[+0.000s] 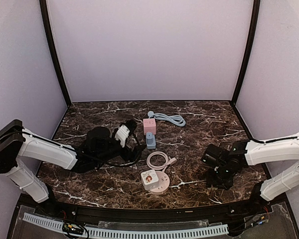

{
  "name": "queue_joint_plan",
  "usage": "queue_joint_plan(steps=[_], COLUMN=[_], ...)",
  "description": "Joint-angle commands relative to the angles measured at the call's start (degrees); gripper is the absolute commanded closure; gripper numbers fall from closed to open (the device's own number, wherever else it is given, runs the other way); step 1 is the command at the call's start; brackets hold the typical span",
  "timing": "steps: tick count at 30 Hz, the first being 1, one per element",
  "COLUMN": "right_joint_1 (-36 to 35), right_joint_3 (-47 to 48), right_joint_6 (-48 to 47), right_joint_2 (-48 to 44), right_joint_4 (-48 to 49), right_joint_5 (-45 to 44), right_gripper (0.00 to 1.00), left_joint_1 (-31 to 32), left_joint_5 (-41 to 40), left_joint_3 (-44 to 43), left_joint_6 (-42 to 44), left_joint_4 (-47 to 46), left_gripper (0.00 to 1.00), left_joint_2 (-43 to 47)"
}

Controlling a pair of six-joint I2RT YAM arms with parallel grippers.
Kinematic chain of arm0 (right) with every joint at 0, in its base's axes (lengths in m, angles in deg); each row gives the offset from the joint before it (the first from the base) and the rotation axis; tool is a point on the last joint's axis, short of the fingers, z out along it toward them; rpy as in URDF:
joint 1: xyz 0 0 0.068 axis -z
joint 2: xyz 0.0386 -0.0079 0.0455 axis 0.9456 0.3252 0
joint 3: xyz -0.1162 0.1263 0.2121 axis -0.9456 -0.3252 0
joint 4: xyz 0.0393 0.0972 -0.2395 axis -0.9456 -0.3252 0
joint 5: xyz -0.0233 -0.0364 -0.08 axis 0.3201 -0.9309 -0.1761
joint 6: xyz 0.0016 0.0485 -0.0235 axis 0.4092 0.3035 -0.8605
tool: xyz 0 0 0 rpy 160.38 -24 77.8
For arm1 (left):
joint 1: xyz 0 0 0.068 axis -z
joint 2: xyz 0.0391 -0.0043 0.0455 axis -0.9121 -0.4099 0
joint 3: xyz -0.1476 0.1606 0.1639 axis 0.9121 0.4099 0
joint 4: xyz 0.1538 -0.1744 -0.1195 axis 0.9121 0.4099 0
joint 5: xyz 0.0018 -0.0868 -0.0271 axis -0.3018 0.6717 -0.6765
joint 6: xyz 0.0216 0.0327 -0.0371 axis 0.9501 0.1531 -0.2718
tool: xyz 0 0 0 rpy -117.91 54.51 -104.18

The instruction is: Insert the plug

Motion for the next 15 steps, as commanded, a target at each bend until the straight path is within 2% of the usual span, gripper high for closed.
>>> queue_joint_plan(steps=[1,7,10,15], right_joint_1=[-0.1,-0.1,-0.1,-0.8], right_joint_3=[-2.0,-3.7,-4.3,-3.5], right_joint_6=[0.0,-0.3,-0.6,-4.3], right_joint_2=[-1.0,-1.8,-2.4,-4.8], right_joint_4=[1.0,3.6,4.9,8.0], right_joint_5=[0.2,0.1,0.9,-0.1], right_gripper=[0.48,0.53,0.68,0.71], left_joint_1=[0.2,0.2,0.2,0.2], left_joint_5=[1.9,2.8,2.9,3.7], left_joint_3=[-1.2,-2.6,-3.0,-6.1], left_joint_6=[-1.4,-1.6,-2.1,-4.3], left_joint_4=[2.2,4.1,5.1,10.6], left_gripper=[0.13,0.14,0.15,0.15], left_joint_2=[1.0,1.0,1.4,2.4])
